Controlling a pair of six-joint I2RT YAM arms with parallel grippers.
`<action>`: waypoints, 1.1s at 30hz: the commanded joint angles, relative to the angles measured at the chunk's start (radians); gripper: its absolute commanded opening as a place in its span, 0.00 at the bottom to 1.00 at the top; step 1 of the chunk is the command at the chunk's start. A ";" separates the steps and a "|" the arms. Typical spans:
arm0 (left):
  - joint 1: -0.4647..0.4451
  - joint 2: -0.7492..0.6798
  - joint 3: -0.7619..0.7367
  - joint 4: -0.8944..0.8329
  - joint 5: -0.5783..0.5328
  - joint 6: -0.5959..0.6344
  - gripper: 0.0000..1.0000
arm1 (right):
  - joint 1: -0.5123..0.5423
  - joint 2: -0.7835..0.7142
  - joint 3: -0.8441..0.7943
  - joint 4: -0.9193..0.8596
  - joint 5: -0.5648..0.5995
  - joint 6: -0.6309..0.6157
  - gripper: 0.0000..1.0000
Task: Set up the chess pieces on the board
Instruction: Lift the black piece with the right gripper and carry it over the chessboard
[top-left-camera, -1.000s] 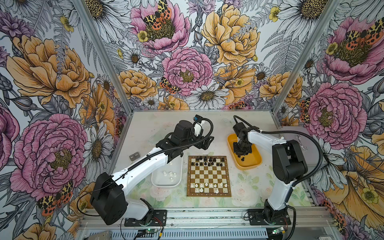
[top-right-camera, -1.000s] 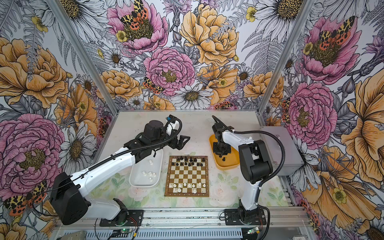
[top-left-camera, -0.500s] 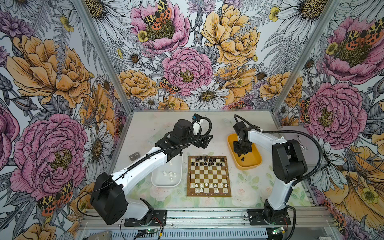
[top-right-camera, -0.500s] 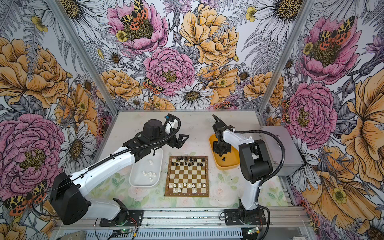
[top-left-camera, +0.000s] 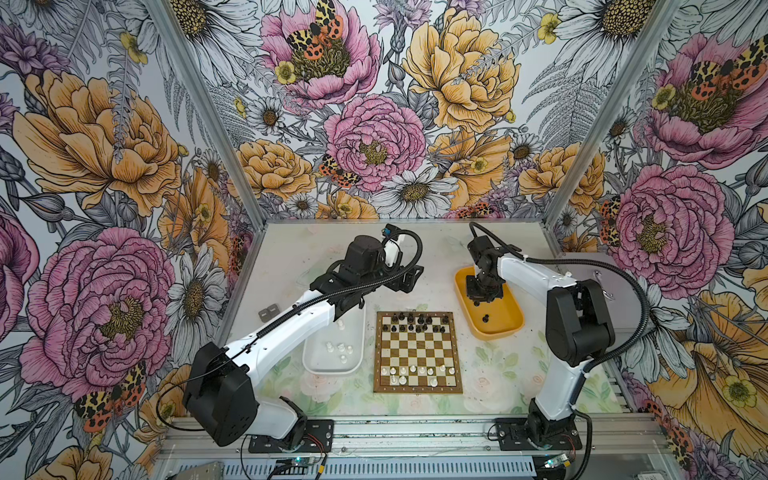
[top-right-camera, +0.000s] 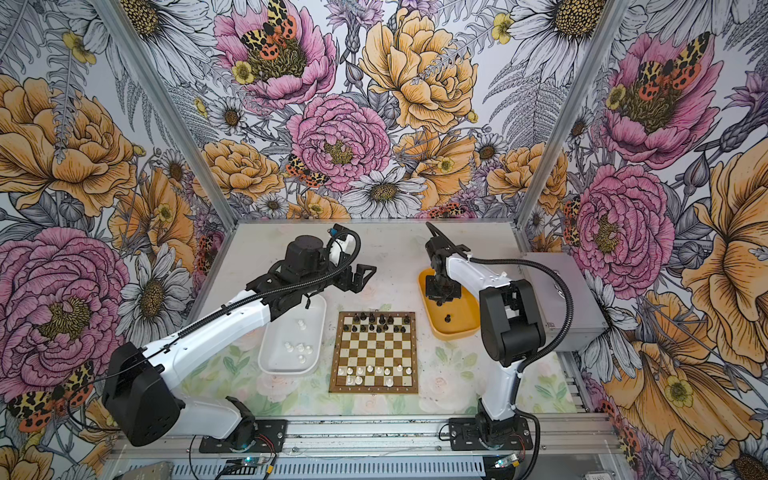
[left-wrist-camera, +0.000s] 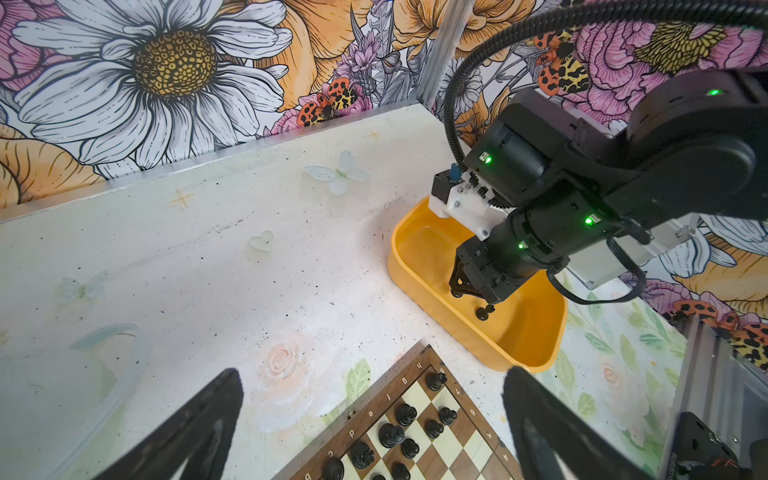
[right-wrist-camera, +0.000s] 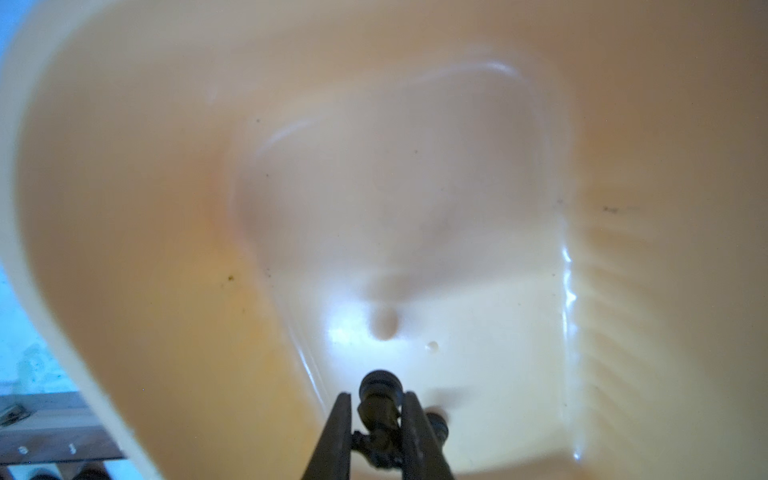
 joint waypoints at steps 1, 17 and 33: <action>0.017 -0.020 0.004 0.011 -0.018 0.011 0.99 | -0.007 -0.026 0.051 -0.030 -0.034 0.003 0.17; 0.023 -0.122 -0.104 0.038 -0.044 -0.011 0.99 | 0.092 -0.076 0.182 -0.108 -0.043 0.046 0.17; 0.023 -0.236 -0.172 -0.001 -0.081 -0.021 0.99 | 0.251 -0.053 0.204 -0.107 -0.066 0.099 0.16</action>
